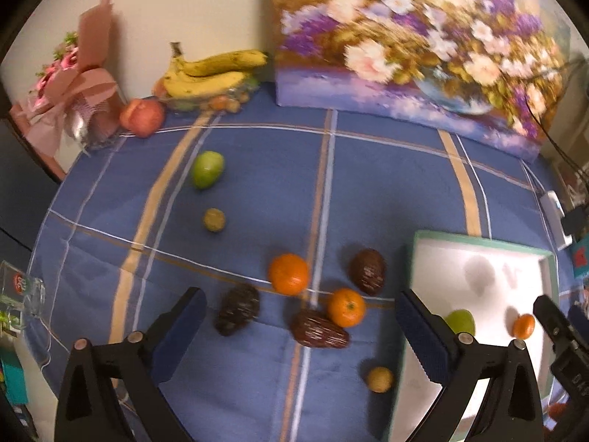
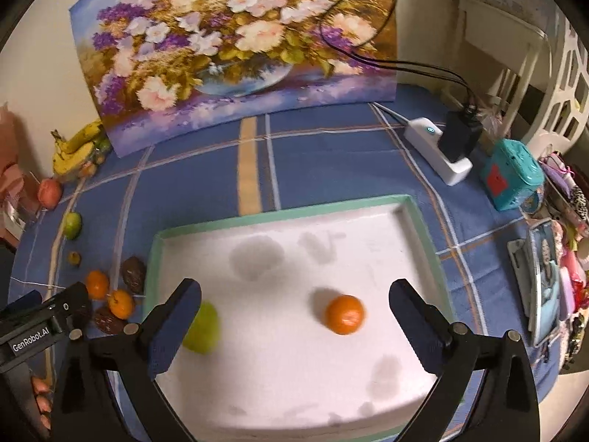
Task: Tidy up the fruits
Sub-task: 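Open the left tool to drop the pear while the right tool releases the orange into the tray, then move the left tool to a dark dried date while the right tool reaches another orange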
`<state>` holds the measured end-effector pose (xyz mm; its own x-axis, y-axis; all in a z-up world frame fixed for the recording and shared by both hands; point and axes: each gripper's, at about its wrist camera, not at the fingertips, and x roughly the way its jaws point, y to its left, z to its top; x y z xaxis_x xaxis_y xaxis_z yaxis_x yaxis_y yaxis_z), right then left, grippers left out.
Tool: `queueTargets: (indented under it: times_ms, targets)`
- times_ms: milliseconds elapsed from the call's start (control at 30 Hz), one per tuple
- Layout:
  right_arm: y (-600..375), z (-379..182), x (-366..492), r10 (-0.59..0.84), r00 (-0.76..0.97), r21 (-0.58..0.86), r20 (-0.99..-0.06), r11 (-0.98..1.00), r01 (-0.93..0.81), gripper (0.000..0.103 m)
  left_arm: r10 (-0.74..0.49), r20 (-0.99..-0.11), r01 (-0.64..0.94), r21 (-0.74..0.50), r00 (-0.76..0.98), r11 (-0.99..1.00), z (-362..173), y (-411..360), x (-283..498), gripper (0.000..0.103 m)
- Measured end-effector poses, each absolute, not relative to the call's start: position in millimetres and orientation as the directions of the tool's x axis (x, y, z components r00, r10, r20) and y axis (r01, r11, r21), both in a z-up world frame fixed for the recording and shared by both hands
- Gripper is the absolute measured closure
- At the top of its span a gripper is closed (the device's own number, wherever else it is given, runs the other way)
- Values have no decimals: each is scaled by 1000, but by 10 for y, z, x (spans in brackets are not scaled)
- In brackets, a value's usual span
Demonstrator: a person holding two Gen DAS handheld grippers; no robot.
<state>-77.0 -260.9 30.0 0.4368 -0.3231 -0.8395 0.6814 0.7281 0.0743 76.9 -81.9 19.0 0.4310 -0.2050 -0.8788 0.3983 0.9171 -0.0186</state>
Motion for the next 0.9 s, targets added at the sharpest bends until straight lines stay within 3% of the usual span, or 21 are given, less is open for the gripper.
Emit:
queueTargets:
  times_ms: [500, 900]
  targets:
    - [-1987, 350, -177, -235, 563, 144, -792, 825, 547, 1, -187, -849, 194, -102, 494, 976, 375, 285, 1333, 0]
    - [-1552, 384, 214, -163, 639, 174, -752, 886, 430, 1, -250, -839, 188, -180, 483, 966, 355, 517, 1471, 0]
